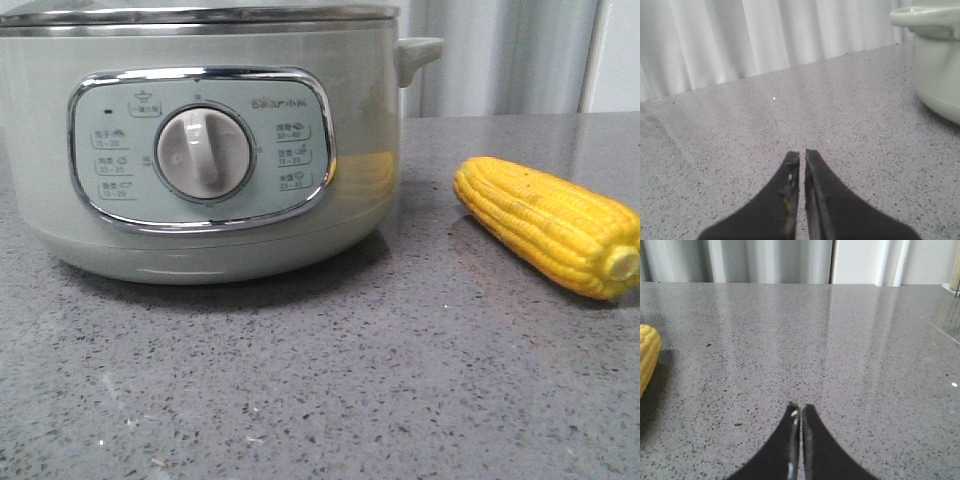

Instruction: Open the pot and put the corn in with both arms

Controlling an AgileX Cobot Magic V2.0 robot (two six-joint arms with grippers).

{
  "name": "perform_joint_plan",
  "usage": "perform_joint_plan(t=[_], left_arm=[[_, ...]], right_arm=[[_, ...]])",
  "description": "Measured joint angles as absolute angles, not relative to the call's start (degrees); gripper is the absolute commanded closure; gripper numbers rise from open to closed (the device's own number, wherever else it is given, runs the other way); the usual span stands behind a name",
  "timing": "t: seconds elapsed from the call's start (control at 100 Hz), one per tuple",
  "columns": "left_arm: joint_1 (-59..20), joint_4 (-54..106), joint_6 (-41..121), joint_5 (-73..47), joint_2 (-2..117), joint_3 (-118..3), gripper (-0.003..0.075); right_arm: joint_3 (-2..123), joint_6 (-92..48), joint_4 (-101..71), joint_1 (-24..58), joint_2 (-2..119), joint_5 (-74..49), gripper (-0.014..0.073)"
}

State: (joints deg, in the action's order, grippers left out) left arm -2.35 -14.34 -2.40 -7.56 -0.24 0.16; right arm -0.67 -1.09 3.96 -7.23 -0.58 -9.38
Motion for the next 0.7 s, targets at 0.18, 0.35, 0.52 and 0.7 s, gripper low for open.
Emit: perform_joint_plan(t=[0.18, 0.35, 0.52, 0.7], left_arm=[[-2.35, -14.34, -2.4, -7.43, -0.24, 0.16, 0.0741], [-2.35, -14.34, -2.4, -7.43, -0.24, 0.16, 0.0741], [-2.35, -14.34, -2.4, -7.34, -0.24, 0.16, 0.0741], [-2.35, -14.34, -2.4, -7.34, -0.24, 0.16, 0.0741]], right_arm=[[-0.67, -1.09, 3.96, -7.23, -0.58, -8.44, 0.0667], [-0.67, -1.09, 3.96, -7.23, -0.58, -8.3, 0.0667], [-0.67, -1.09, 4.01, -7.23, -0.58, -8.18, 0.0667], [-0.67, -1.09, 4.01, -7.23, -0.58, -8.18, 0.0667]])
